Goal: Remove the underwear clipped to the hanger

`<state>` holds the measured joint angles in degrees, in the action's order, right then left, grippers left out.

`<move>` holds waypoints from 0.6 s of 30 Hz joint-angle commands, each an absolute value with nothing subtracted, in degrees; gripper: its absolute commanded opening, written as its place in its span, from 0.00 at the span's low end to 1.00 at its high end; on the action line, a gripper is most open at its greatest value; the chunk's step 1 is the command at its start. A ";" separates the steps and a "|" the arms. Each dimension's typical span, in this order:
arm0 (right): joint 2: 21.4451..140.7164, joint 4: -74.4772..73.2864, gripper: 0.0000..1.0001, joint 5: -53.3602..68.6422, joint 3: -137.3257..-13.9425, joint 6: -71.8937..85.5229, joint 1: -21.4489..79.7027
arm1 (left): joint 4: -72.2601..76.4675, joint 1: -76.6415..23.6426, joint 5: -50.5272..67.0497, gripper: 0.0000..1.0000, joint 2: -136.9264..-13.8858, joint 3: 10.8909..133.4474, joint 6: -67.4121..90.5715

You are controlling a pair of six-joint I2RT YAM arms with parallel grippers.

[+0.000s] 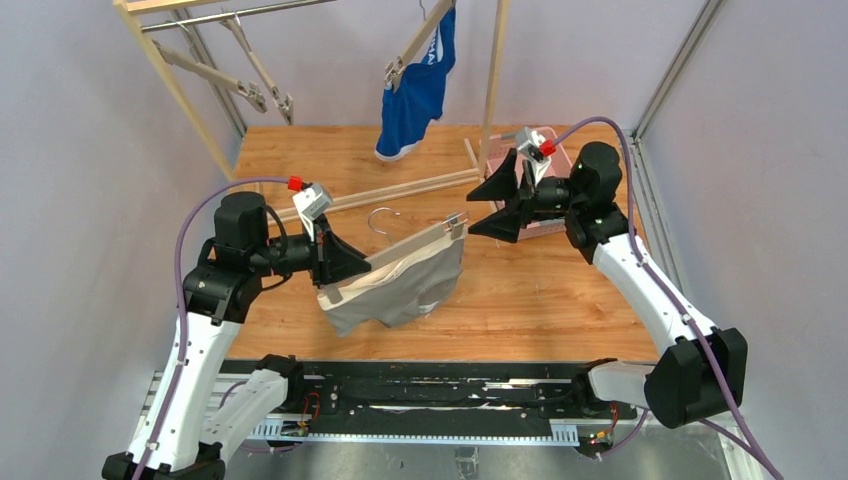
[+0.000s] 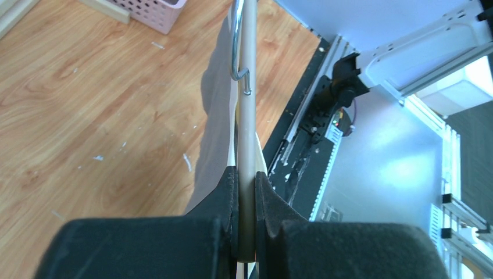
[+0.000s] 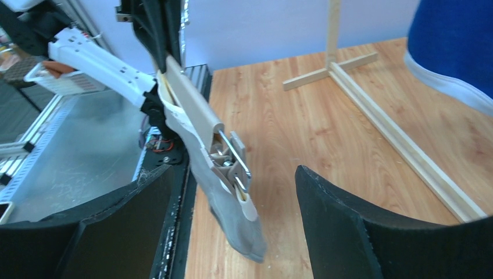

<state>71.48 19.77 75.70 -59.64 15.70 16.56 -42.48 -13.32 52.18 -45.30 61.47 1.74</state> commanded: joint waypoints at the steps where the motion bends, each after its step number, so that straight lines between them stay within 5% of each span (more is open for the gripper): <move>1: 71.88 20.74 0.78 80.41 -62.44 16.65 19.07 | -29.32 -13.54 58.35 0.00 -43.90 59.25 10.04; 11: 73.13 17.06 0.80 78.58 -63.84 13.10 23.29 | -26.47 -13.49 57.71 0.00 -43.16 56.78 13.18; 12: 73.10 16.99 0.72 78.58 -63.80 12.93 23.49 | -26.70 -13.53 57.55 0.00 -43.18 56.78 13.04; 14: 73.32 16.66 0.24 78.49 -64.30 12.87 23.64 | -27.00 -13.48 57.18 0.00 -43.25 56.78 12.74; 15: 73.49 16.29 0.08 78.53 -64.51 12.87 23.69 | -27.62 -13.53 57.12 0.00 -43.36 56.78 12.27; 16: 73.63 16.12 0.05 78.52 -64.76 12.97 23.75 | -28.05 -13.53 57.06 0.00 -43.41 56.78 11.89; 18: 73.67 15.94 0.30 77.51 -64.94 13.17 23.86 | -28.95 -13.54 56.82 0.00 -43.64 56.70 11.12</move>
